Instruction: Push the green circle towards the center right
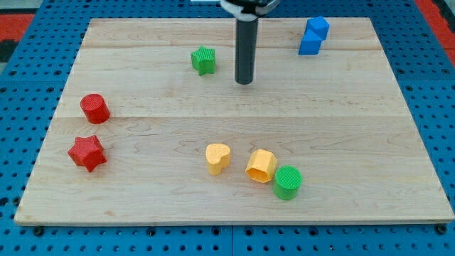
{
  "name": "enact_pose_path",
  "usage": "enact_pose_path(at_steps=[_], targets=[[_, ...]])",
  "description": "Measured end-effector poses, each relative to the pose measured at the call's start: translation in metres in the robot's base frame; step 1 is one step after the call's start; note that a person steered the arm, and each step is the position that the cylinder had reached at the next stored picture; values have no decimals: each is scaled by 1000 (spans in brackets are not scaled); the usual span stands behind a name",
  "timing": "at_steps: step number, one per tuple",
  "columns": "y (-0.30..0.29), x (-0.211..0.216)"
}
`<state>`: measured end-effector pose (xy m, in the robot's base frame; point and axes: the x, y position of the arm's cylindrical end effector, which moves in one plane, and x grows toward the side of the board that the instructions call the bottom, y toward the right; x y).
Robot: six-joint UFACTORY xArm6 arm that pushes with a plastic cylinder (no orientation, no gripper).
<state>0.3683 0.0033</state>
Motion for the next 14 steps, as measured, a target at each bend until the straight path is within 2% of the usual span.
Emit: enact_pose_path(at_steps=[1, 3, 4, 5, 6, 7, 8, 10, 11, 12, 13, 14], targets=[[-62, -28], [-7, -126], [65, -46], [173, 74], [224, 196], [196, 250], [140, 241], [66, 245], [73, 199], [111, 148], [103, 98], [85, 83]])
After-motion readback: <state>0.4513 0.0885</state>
